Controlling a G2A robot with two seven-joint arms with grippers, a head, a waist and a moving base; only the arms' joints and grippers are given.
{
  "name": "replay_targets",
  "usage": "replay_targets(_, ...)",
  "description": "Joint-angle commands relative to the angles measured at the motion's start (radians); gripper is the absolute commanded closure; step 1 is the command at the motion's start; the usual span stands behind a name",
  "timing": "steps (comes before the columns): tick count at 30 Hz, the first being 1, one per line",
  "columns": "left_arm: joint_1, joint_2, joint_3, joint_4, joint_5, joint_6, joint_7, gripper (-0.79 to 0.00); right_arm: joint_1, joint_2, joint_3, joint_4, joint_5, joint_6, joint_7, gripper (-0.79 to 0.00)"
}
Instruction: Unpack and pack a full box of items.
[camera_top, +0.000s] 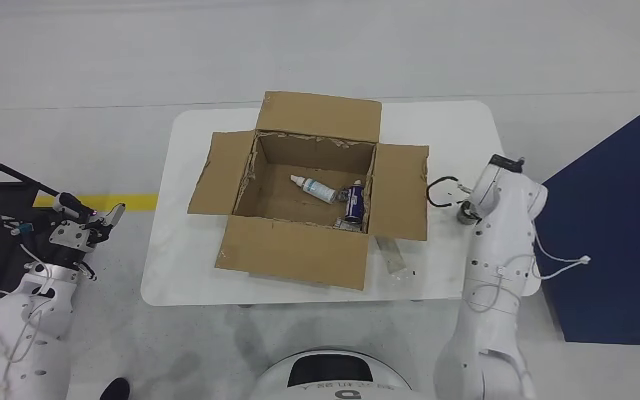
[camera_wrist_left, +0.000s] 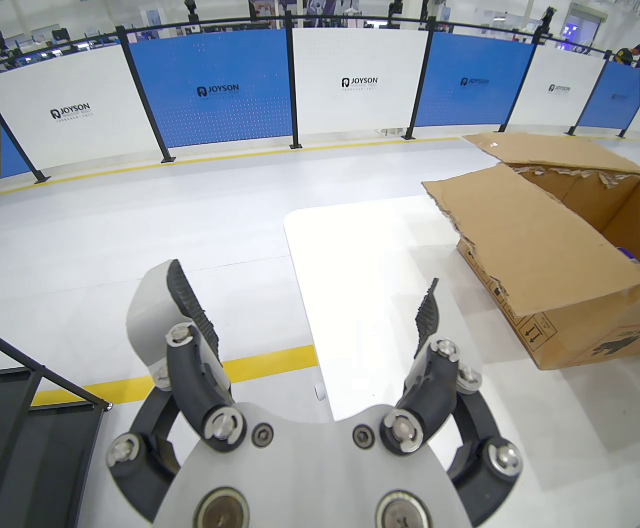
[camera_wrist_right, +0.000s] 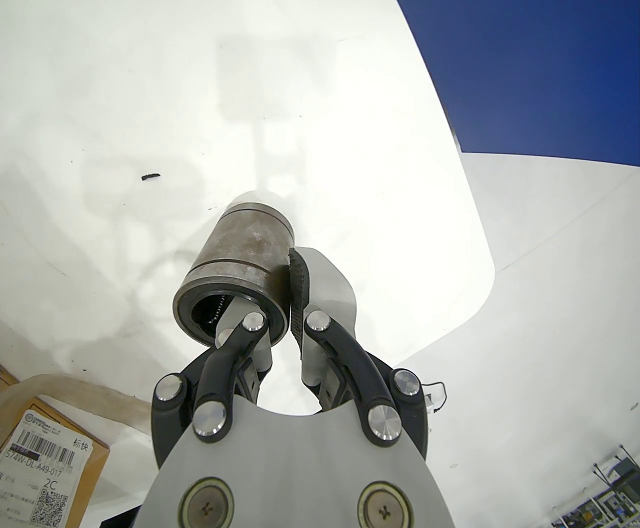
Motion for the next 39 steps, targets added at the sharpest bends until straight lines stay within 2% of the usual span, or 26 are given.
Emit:
replay_targets(1, 0.0, 0.0, 0.0, 0.0, 0.0, 0.0, 0.0, -0.785, 0.002, -0.008, 0.008, 0.001, -0.007, -0.002, 0.002, 0.0)
replay_targets(3, 0.0, 0.0, 0.0, 0.0, 0.0, 0.0, 0.0, -0.785, 0.002, -0.015, 0.015, 0.005, -0.014, -0.002, 0.002, -0.117)
replay_targets(4, 0.0, 0.0, 0.0, 0.0, 0.0, 0.0, 0.0, -0.785, 0.003, -0.019, 0.017, 0.011, -0.011, -0.002, 0.002, -0.219)
replay_targets(5, 0.0, 0.0, 0.0, 0.0, 0.0, 0.0, 0.0, -0.785, 0.004, -0.023, 0.016, 0.016, -0.006, -0.002, 0.002, -0.376)
replay_targets(7, 0.0, 0.0, 0.0, 0.0, 0.0, 0.0, 0.0, -0.785, 0.004, -0.029, 0.016, 0.02, -0.017, -0.002, 0.002, -0.548)
replay_targets(8, 0.0, 0.0, 0.0, 0.0, 0.0, 0.0, 0.0, -0.785, 0.005, -0.032, 0.017, 0.02, -0.02, -0.002, 0.002, -0.591)
replay_targets(11, 0.0, 0.0, 0.0, 0.0, 0.0, 0.0, 0.0, -0.785, 0.004, -0.041, 0.033, 0.002, -0.021, -0.002, 0.002, -0.613)
replay_targets(14, 0.0, 0.0, 0.0, 0.0, 0.0, 0.0, 0.0, -0.785, -0.012, -0.052, 0.063, -0.061, -0.013, 0.002, -0.001, -0.554)
replay_targets(18, 0.0, 0.0, 0.0, 0.0, 0.0, 0.0, 0.0, -0.785, -0.064, -0.071, 0.092, -0.217, 0.043, 0.011, -0.011, -0.453)
replay_targets(21, 0.0, 0.0, 0.0, 0.0, 0.0, 0.0, 0.0, -0.785, -0.116, -0.086, 0.086, -0.372, 0.139, 0.027, -0.027, -0.465)
replay_targets(22, 0.0, 0.0, 0.0, 0.0, 0.0, 0.0, 0.0, -0.785, -0.133, -0.09, 0.075, -0.422, 0.187, 0.034, -0.036, -0.483)
replay_targets(24, 0.0, 0.0, 0.0, 0.0, 0.0, 0.0, 0.0, -0.785, -0.16, -0.098, 0.063, -0.539, 0.369, 0.034, -0.092, -0.785)
replay_targets(26, 0.0, 0.0, 0.0, 0.0, 0.0, 0.0, 0.0, -0.785, -0.213, -0.101, 0.049, -0.616, 0.548, -0.035, -0.158, -0.785)
replay_targets(29, 0.0, 0.0, 0.0, 0.0, 0.0, 0.0, 0.0, -0.785, -0.273, -0.102, 0.002, -0.664, 0.704, -0.13, -0.214, -0.785)
replay_targets(30, 0.0, 0.0, 0.0, 0.0, 0.0, 0.0, 0.0, -0.785, -0.281, -0.102, -0.017, -0.667, 0.724, -0.144, -0.224, -0.77)
replay_targets(31, 0.0, 0.0, 0.0, 0.0, 0.0, 0.0, 0.0, -0.785, -0.282, -0.1, -0.042, -0.668, 0.735, -0.16, -0.226, -0.714)
replay_targets(32, 0.0, 0.0, 0.0, 0.0, 0.0, 0.0, 0.0, -0.785, -0.278, -0.099, -0.069, -0.663, 0.742, -0.173, -0.225, -0.585)
replay_targets(35, 0.0, 0.0, 0.0, 0.0, 0.0, 0.0, 0.0, -0.785, -0.238, -0.095, -0.157, -0.619, 0.709, -0.184, -0.206, -0.489)
replay_targets(36, 0.0, 0.0, 0.0, 0.0, 0.0, 0.0, 0.0, -0.785, -0.221, -0.094, -0.189, -0.6, 0.706, -0.183, -0.195, -0.502)
replay_targets(37, 0.0, 0.0, 0.0, 0.0, 0.0, 0.0, 0.0, -0.785, -0.205, -0.093, -0.214, -0.582, 0.702, -0.181, -0.186, -0.674)
replay_targets(38, 0.0, 0.0, 0.0, 0.0, 0.0, 0.0, 0.0, -0.785, -0.19, -0.092, -0.235, -0.566, 0.693, -0.181, -0.175, -0.785)
replay_targets(39, 0.0, 0.0, 0.0, 0.0, 0.0, 0.0, 0.0, -0.785, -0.177, -0.09, -0.248, -0.56, 0.679, -0.179, -0.166, -0.785)
